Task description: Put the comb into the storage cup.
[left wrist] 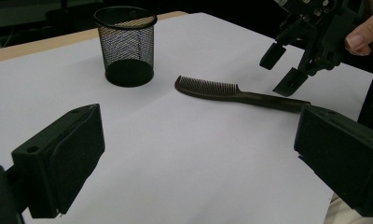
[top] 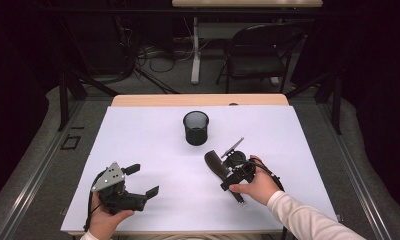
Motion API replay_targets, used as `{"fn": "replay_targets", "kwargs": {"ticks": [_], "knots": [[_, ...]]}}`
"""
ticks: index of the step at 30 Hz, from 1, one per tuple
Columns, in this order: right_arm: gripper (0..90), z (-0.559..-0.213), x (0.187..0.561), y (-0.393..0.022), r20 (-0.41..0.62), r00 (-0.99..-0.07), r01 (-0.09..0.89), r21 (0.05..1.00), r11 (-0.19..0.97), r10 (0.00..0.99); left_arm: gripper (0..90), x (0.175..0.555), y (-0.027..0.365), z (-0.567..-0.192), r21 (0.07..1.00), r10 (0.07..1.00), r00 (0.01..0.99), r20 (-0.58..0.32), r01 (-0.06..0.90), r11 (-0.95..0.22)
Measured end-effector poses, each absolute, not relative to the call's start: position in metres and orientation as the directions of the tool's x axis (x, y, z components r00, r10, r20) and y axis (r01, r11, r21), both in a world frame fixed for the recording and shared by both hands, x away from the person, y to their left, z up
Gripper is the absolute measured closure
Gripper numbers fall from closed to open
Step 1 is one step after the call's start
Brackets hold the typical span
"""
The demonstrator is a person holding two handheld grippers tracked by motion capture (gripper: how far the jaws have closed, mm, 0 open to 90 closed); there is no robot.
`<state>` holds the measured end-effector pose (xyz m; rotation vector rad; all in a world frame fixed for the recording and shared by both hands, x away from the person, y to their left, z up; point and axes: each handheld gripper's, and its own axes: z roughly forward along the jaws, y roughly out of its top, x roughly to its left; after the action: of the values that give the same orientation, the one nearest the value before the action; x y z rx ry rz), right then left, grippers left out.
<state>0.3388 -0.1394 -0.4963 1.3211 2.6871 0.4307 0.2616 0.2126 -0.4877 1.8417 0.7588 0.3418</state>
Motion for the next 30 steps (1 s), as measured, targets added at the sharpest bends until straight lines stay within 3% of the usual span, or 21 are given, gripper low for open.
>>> {"fn": "replay_targets", "kwargs": {"ticks": [13, 18, 22, 27, 29, 30], "knots": [[20.9, -0.503, 0.346, -0.133, 0.02, -0.608, 0.77, 0.259, 0.583, 0.794, 2.2, 0.262, 0.212, -0.489, 0.91, 0.646, 0.755, -0.118, 0.342, -0.233], [29.7, -0.506, 0.349, -0.132, 0.045, -0.573, 0.802, 0.235, 0.549, 0.818, 2.3, 0.262, 0.212, -0.489, 0.91, 0.645, 0.755, -0.119, 0.342, -0.233], [33.1, -0.509, 0.351, -0.133, 0.058, -0.559, 0.81, 0.251, 0.53, 0.827, 2.4, 0.262, 0.213, -0.489, 0.911, 0.645, 0.755, -0.119, 0.342, -0.231], [36.0, -0.508, 0.355, -0.134, 0.054, -0.548, 0.826, 0.196, 0.529, 0.835, 2.5, 0.262, 0.212, -0.489, 0.91, 0.645, 0.755, -0.12, 0.343, -0.232], [36.1, -0.519, 0.354, -0.133, 0.089, -0.537, 0.812, 0.323, 0.486, 0.839, 2.5, 0.262, 0.212, -0.489, 0.91, 0.644, 0.755, -0.121, 0.344, -0.232], [36.3, -0.511, 0.354, -0.132, 0.063, -0.535, 0.832, 0.211, 0.513, 0.843, 2.5, 0.262, 0.212, -0.489, 0.911, 0.643, 0.756, -0.121, 0.342, -0.232]]}}
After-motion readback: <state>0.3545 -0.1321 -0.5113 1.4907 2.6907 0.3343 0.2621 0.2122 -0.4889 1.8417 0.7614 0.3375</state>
